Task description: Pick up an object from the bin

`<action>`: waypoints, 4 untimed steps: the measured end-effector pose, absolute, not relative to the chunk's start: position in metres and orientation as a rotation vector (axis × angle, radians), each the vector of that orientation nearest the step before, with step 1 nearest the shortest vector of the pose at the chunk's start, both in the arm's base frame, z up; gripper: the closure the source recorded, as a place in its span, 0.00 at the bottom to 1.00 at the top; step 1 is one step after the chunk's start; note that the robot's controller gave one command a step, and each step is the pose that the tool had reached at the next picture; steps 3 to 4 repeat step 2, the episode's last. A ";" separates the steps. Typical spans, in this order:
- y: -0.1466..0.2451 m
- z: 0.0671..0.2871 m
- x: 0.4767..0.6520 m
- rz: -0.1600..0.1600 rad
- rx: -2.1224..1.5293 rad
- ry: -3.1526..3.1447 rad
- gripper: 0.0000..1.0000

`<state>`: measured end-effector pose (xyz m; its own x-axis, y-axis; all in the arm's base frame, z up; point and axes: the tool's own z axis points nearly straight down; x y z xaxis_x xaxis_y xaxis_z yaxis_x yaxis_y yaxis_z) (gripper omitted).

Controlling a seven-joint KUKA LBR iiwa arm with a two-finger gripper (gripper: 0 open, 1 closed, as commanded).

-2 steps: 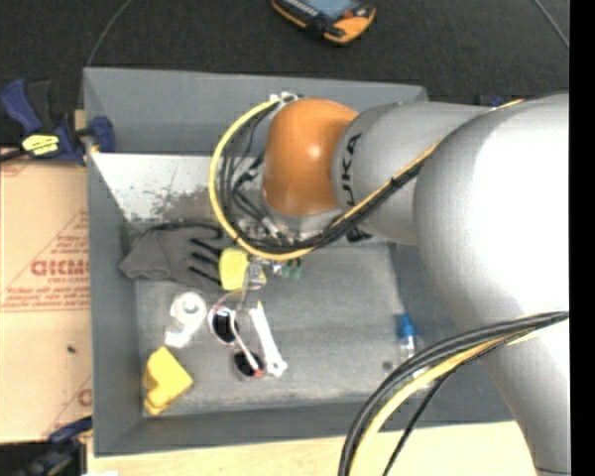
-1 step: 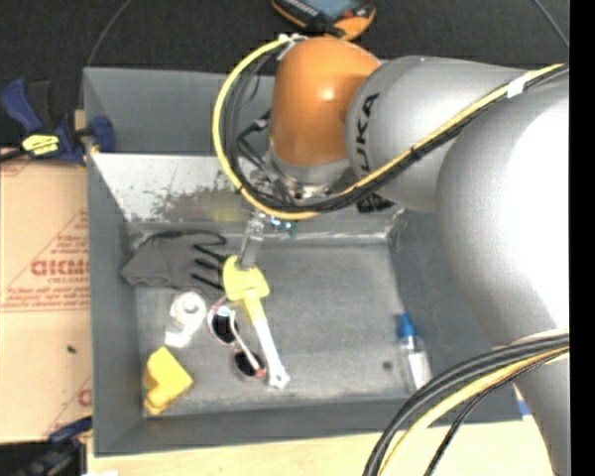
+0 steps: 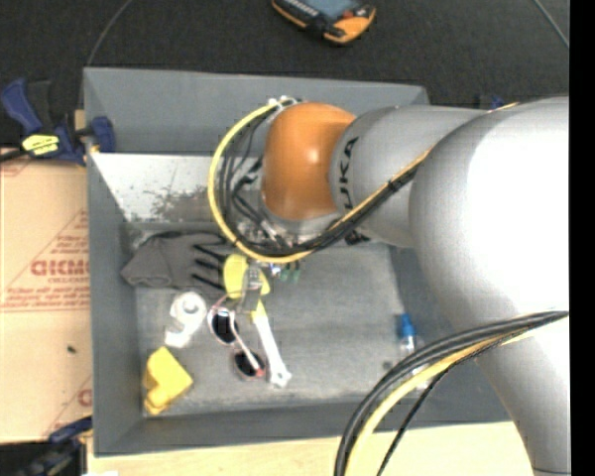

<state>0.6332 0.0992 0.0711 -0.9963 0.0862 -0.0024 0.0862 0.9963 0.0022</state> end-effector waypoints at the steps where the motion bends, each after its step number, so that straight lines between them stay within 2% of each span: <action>1: 0.175 0.070 0.653 0.005 0.592 3.086 0.00; 2: 0.097 0.073 0.635 0.001 0.139 3.131 1.00; 4: 0.097 0.073 0.635 0.001 0.139 3.131 1.00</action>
Offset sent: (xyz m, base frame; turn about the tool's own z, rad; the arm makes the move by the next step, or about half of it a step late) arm 0.0005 0.0002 0.0007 0.0002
